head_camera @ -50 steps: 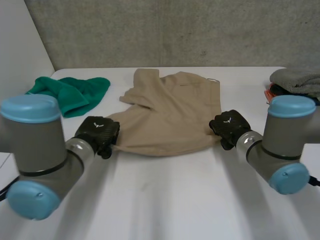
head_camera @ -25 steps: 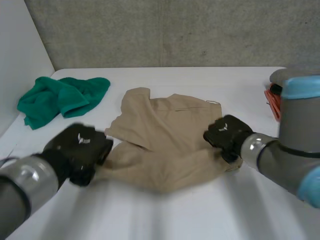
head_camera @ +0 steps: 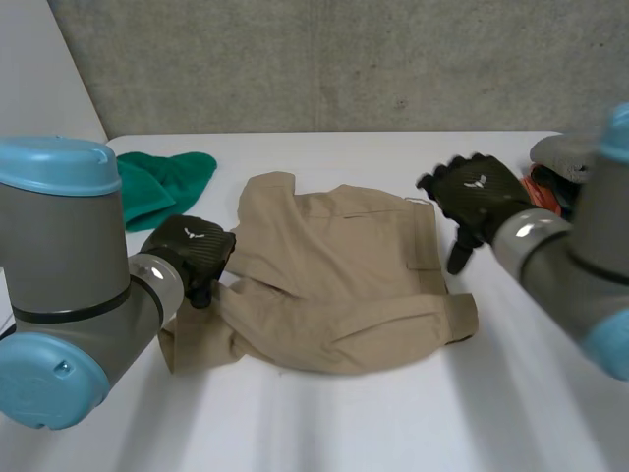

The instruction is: Fold the laundry.

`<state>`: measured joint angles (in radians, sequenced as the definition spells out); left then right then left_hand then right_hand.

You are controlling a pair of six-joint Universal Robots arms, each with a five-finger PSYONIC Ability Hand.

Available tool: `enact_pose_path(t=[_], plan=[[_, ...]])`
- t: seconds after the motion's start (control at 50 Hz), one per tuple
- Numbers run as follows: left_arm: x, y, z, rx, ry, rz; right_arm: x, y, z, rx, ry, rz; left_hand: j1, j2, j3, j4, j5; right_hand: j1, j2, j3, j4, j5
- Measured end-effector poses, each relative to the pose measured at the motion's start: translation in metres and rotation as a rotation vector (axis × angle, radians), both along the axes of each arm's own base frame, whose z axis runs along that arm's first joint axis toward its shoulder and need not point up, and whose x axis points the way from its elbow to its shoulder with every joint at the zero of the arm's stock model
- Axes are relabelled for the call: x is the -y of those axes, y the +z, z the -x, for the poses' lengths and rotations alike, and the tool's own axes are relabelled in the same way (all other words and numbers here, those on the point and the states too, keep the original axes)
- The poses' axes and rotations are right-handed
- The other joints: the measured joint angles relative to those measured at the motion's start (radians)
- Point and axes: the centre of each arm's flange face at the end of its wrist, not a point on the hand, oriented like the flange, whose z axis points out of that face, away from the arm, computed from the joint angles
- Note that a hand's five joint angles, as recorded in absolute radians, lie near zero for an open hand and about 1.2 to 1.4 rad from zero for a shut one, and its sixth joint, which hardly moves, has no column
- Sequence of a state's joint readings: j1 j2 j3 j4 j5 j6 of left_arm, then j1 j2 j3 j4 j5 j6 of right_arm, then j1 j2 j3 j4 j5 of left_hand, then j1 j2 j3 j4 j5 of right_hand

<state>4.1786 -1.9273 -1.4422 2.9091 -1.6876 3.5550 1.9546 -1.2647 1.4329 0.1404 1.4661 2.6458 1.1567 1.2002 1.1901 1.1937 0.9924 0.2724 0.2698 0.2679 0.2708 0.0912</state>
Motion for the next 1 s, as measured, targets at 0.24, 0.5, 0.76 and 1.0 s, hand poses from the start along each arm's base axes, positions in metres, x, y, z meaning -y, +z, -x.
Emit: enact_pose_path(t=[0.24, 0.5, 0.76, 1.0], plan=[[0.002, -0.005, -0.008, 0.0, 0.01, -0.022, -0.026, -0.037, 0.024, -0.124, 0.099, -0.189, 0.0, 0.0, 0.0, 0.0, 0.0, 0.133, 0.124, 0.137, 0.128, 0.146], [0.02, -0.017, -0.013, 0.014, 0.055, -0.024, -0.041, -0.061, 0.019, -0.044, 0.096, -0.08, 0.0, 0.0, 0.0, 0.0, 0.0, 0.206, 0.208, 0.209, 0.214, 0.226], [0.027, -0.022, -0.012, 0.02, 0.068, -0.029, -0.067, -0.038, 0.032, -0.08, 0.109, -0.086, 0.0, 0.0, 0.0, 0.0, 0.0, 0.399, 0.402, 0.405, 0.4, 0.407], [0.029, -0.024, -0.015, 0.019, 0.077, -0.037, -0.063, -0.072, 0.024, -0.146, 0.157, -0.132, 0.0, 0.0, 0.0, 0.0, 0.0, 0.212, 0.21, 0.215, 0.203, 0.183]])
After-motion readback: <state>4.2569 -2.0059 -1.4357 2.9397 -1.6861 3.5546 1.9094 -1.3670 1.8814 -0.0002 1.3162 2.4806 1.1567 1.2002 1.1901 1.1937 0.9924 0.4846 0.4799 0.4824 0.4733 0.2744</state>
